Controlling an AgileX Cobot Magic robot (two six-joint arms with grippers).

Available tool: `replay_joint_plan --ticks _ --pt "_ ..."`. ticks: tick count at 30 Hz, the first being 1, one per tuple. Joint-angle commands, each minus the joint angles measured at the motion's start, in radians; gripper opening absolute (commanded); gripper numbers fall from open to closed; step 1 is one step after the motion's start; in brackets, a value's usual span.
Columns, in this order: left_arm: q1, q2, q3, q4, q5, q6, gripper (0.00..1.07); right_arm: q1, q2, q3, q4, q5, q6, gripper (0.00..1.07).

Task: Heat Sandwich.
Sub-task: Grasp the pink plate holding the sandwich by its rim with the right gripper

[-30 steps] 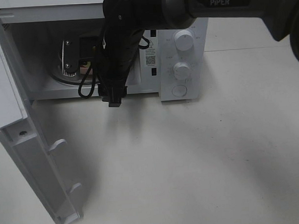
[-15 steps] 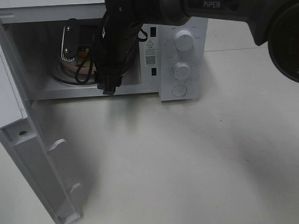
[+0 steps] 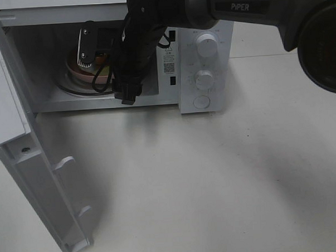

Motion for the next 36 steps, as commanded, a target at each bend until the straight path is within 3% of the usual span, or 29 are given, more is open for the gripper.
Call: replay_joint_plan --ticks 1,21,36 --pt "-0.007 -0.016 0.002 0.004 -0.014 -0.004 0.68 -0.013 0.003 -0.011 0.019 -0.018 -0.015 0.69" --pt "-0.007 -0.016 0.002 0.004 -0.014 -0.004 0.68 -0.042 0.106 -0.157 0.084 -0.017 0.0 0.68" --pt "-0.007 -0.016 0.002 0.004 -0.014 -0.004 0.68 -0.07 0.133 -0.158 0.1 -0.036 -0.002 0.68"
